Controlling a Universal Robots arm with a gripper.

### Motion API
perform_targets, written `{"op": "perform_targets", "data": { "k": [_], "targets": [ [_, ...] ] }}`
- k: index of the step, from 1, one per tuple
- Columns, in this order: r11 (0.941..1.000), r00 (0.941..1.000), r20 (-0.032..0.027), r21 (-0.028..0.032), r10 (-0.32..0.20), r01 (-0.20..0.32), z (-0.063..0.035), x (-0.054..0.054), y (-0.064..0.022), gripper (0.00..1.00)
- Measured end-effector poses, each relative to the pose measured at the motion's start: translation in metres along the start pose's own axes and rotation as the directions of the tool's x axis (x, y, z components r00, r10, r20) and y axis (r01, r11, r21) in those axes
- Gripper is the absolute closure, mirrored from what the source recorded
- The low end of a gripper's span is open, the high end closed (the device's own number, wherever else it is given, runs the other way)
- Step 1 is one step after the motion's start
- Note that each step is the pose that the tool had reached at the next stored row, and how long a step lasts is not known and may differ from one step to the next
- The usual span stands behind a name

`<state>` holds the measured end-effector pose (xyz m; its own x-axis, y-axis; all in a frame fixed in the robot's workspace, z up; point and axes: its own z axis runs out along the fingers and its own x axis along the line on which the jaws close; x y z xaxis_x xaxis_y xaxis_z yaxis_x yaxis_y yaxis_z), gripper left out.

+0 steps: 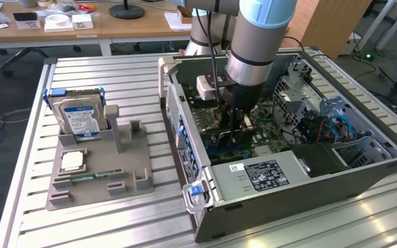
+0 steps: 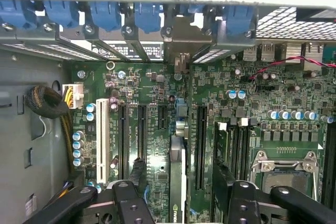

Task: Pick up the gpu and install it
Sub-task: 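Insert the gpu into the slot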

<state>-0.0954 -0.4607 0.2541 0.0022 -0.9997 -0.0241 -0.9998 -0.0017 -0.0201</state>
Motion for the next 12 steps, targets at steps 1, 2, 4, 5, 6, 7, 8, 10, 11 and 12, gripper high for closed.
{"op": "perform_targets", "data": {
  "k": [1,2,4,5,6,7,8,10,11,12],
  "targets": [
    [1.0,1.0,0.0001,0.0001,0.0,0.0,0.0001,0.0,0.0,0.37],
    [1.0,1.0,0.0002,0.0001,0.0,0.0,0.0001,0.0,0.0,0.37],
    [1.0,1.0,0.0001,0.0,0.0,0.0,0.0,0.0,0.0,0.37],
    [1.0,1.0,0.0,0.0,0.0,0.0,0.0,0.0,0.0,0.37],
    [1.0,1.0,0.0,0.0,0.0,0.0,0.0,0.0,0.0,0.37],
    [1.0,1.0,0.0,0.0,0.0,0.0,0.0,0.0,0.0,0.37],
    [1.0,1.0,0.0,0.0,0.0,0.0,0.0,0.0,0.0,0.37],
    [1.0,1.0,0.0,0.0,0.0,0.0,0.0,0.0,0.0,0.37],
    [1.0,1.0,0.0,0.0,0.0,0.0,0.0,0.0,0.0,0.37],
    [1.0,1.0,0.0,0.0,0.0,0.0,0.0,0.0,0.0,0.37]
  ]
}}
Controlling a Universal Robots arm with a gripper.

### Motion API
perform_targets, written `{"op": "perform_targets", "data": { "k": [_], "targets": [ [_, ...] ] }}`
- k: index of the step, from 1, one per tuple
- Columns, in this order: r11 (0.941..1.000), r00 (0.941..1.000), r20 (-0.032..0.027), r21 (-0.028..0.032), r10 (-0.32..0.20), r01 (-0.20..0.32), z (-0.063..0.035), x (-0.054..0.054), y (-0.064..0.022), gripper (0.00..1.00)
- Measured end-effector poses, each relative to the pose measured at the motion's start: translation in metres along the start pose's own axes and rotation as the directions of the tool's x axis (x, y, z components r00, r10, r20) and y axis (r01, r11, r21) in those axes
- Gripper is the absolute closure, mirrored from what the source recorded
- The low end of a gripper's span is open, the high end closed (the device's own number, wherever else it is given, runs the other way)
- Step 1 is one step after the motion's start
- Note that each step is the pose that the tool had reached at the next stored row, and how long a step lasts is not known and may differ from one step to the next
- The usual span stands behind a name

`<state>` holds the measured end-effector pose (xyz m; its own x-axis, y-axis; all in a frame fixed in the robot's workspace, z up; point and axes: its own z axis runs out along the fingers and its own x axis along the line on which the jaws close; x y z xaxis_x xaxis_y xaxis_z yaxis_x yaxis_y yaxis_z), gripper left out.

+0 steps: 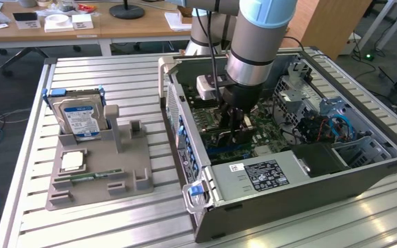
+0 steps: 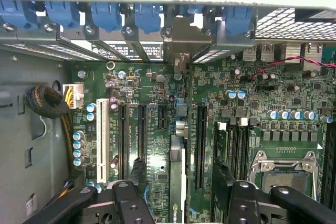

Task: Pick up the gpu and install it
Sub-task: 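Insert the gpu into the slot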

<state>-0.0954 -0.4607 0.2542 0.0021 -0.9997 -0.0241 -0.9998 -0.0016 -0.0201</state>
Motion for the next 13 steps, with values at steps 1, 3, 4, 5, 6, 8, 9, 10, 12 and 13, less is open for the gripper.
{"op": "perform_targets", "data": {
  "k": [1,3,4,5,6,8,9,10,12,13],
  "targets": [
    [1.0,1.0,0.0,0.0,0.0,0.0,0.0,0.0,0.0,0.38],
    [1.0,1.0,0.0,0.0,0.0,0.0,0.0,0.0,0.0,0.45],
    [1.0,1.0,0.0,0.0,0.0,0.0,0.0,0.0,0.0,0.45],
    [1.0,1.0,0.0,0.0,0.0,0.0,0.0,0.0,0.0,0.45],
    [1.0,1.0,0.0,0.0,0.0,0.0,0.0,0.0,0.0,0.45],
    [1.0,1.0,0.0,0.0,0.0,0.0,0.0,0.0,0.0,0.53],
    [1.0,1.0,0.0,0.0,0.0,0.0,0.0,0.0,0.0,0.53],
    [1.0,1.0,0.0,0.0,0.0,0.0,0.0,0.0,0.0,0.59],
    [1.0,1.0,0.0,0.0,0.0,0.0,0.0,0.0,0.0,0.65],
    [1.0,1.0,0.0,0.0,0.0,0.0,0.0,0.0,0.0,0.65]
  ]
}}
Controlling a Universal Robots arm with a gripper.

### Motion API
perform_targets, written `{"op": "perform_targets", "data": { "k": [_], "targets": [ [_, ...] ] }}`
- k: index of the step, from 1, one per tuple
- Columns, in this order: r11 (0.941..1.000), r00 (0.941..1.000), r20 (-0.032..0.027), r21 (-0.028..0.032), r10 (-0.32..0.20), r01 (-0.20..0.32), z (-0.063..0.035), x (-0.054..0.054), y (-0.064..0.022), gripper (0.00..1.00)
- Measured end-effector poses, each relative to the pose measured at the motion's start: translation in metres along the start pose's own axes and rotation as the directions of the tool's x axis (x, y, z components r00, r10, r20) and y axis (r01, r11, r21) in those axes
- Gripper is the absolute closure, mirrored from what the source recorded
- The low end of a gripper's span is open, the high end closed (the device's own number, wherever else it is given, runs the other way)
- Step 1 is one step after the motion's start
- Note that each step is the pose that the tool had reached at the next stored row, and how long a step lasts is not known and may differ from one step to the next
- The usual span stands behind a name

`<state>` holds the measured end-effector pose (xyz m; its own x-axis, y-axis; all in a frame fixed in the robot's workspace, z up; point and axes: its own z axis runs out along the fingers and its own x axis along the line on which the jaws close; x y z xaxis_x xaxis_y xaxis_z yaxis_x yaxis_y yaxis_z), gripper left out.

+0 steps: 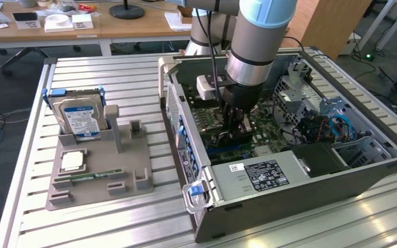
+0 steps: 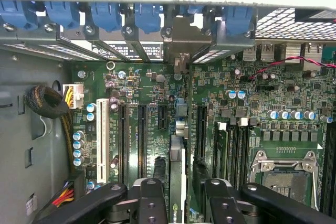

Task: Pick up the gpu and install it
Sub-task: 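Insert the gpu into the slot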

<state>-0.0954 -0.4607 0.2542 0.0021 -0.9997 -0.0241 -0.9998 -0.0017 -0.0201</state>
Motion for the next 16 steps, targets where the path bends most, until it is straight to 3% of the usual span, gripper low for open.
{"op": "perform_targets", "data": {
  "k": [7,9,16],
  "targets": [
    [1.0,1.0,0.0,0.0,0.0,0.0,0.0,0.0,0.0,0.67],
    [1.0,1.0,0.0,0.0,0.0,0.0,0.0,0.0,0.0,0.75],
    [1.0,1.0,-0.0001,0.0,0.0,0.0,0.0,0.0,0.0,0.75]
  ]
}}
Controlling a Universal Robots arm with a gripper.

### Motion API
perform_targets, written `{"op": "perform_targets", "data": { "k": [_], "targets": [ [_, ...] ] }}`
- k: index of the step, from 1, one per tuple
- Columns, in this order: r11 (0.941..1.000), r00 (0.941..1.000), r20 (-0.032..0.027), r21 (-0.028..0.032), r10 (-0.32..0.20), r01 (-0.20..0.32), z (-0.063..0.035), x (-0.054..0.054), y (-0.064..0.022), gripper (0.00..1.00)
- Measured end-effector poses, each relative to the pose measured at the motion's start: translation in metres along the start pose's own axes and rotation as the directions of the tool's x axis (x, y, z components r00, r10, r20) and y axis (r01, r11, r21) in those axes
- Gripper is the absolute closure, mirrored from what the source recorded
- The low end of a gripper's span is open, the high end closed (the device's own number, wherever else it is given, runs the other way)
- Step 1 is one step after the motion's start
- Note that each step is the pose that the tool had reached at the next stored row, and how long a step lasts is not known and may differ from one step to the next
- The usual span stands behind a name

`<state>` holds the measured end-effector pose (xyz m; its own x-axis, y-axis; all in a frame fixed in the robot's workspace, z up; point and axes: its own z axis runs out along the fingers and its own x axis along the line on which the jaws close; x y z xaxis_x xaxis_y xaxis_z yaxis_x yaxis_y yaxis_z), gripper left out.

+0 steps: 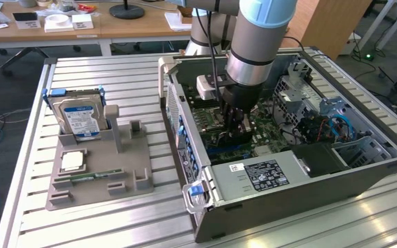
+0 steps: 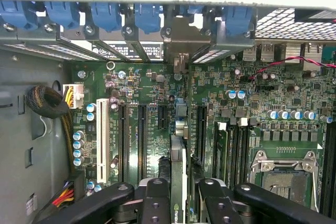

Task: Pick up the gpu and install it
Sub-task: 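Insert the gpu into the slot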

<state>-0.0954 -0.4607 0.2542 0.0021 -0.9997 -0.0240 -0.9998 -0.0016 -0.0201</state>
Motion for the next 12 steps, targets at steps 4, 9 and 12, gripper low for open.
{"op": "perform_targets", "data": {
  "k": [4,9,12],
  "targets": [
    [1.0,1.0,-0.0001,0.0,0.0,0.0,0.0001,0.0,0.0,0.75],
    [1.0,1.0,-0.0002,-0.0003,0.0,0.0,0.0027,0.0001,0.0004,0.75],
    [1.0,1.0,-0.0004,-0.0002,0.0,0.0,0.003,0.0001,0.0005,0.75]
  ]
}}
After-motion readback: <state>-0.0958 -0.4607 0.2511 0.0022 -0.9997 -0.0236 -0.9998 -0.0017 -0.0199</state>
